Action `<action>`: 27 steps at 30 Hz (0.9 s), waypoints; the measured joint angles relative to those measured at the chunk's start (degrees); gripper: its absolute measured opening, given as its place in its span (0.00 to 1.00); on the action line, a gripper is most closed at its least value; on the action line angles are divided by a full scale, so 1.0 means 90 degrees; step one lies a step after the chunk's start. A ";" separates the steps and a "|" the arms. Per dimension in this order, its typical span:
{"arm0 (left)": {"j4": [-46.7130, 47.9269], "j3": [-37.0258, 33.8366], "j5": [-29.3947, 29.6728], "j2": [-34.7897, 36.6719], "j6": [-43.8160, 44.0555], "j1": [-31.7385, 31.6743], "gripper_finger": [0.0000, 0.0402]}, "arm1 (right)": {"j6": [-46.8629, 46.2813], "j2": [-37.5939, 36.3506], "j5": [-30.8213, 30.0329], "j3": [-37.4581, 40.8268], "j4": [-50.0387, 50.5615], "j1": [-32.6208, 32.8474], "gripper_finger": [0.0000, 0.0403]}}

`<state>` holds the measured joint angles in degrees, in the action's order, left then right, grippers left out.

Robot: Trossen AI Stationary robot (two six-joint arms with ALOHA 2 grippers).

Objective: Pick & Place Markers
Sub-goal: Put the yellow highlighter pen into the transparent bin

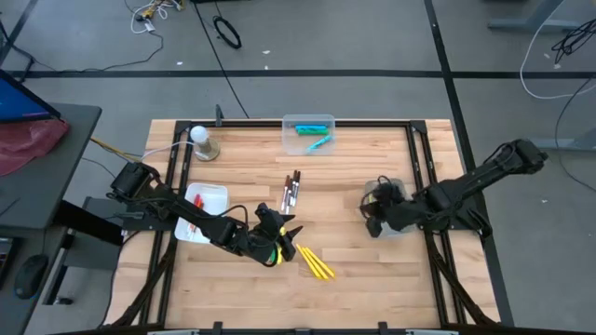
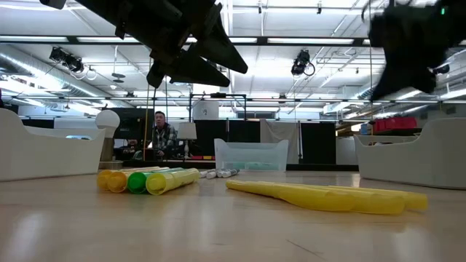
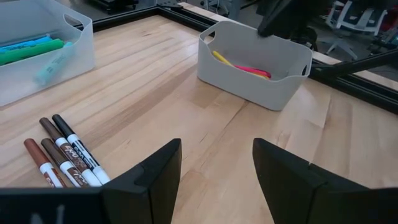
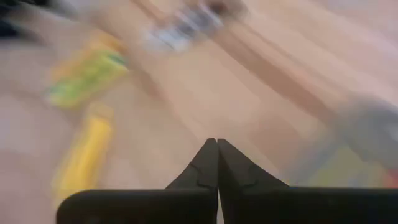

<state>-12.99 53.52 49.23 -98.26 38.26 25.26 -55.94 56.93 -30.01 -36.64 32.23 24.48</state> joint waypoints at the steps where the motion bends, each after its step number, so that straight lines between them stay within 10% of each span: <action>1: 0.0000 0.0000 0.0000 0.0000 0.0000 0.0000 0.51 | 0.0433 0.0000 -0.0173 0.0000 -0.0611 0.0147 0.00; 9: 0.0000 0.0002 0.0006 0.0000 -0.0522 0.0138 0.51 | 0.4046 0.0641 -0.1537 0.0095 -0.5283 0.1377 0.00; 15: 0.0446 0.0431 0.0535 0.0002 -0.1037 0.0730 0.51 | 0.4719 0.1810 -0.1619 0.0104 -0.6410 0.1715 0.00; 27: 0.6606 0.2109 -0.0326 0.0012 0.2770 0.1237 0.51 | 0.3603 0.3312 -0.1549 0.0107 -0.6443 0.1695 0.03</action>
<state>46.46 72.50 46.30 -98.15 63.19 36.39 -23.51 86.73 -43.95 -35.68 -25.75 39.73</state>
